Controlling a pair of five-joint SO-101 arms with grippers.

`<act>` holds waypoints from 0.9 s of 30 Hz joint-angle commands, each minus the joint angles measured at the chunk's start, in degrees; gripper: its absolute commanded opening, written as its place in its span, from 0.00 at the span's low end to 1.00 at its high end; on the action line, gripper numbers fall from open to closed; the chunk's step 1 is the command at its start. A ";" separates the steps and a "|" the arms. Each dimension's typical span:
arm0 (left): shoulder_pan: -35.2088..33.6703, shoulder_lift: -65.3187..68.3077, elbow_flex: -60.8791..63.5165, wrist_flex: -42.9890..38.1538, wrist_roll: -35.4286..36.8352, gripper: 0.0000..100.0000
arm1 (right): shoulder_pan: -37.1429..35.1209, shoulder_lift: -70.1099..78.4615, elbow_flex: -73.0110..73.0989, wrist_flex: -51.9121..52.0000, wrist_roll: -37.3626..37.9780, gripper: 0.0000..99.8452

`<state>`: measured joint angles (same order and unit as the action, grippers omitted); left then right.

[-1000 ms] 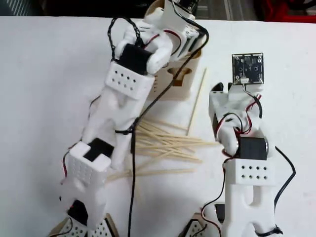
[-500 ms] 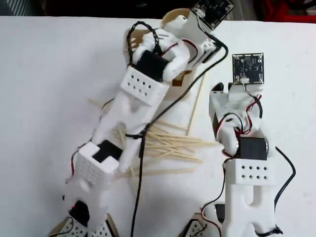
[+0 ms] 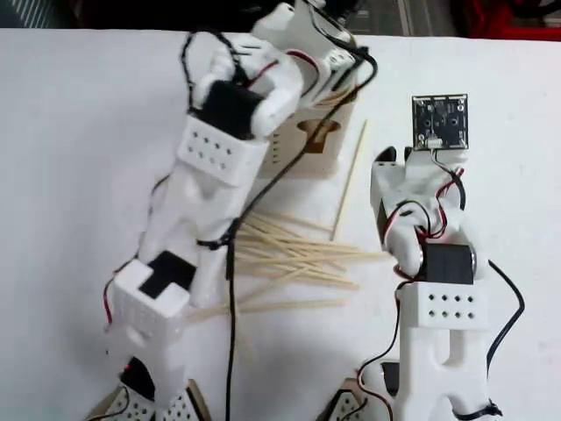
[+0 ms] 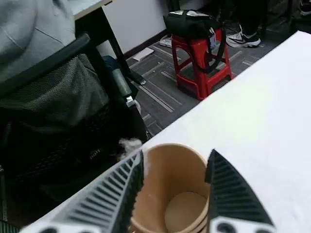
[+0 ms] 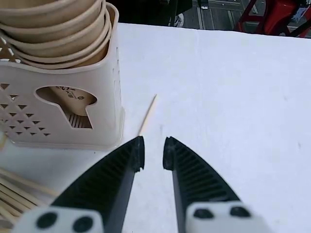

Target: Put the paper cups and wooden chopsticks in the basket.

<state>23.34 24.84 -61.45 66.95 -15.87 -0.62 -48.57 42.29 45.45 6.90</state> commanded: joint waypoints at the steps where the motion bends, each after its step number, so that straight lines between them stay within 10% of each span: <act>1: -2.33 -4.79 -0.62 0.09 -0.35 0.12 | 0.57 -1.10 -0.62 -1.10 -0.44 0.08; 27: -0.48 21.05 -0.97 -22.68 6.42 0.02 | 0.48 -1.10 -0.62 -1.10 -0.09 0.08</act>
<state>20.88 44.88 -61.45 45.93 -10.07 -0.62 -48.57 42.29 45.45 6.90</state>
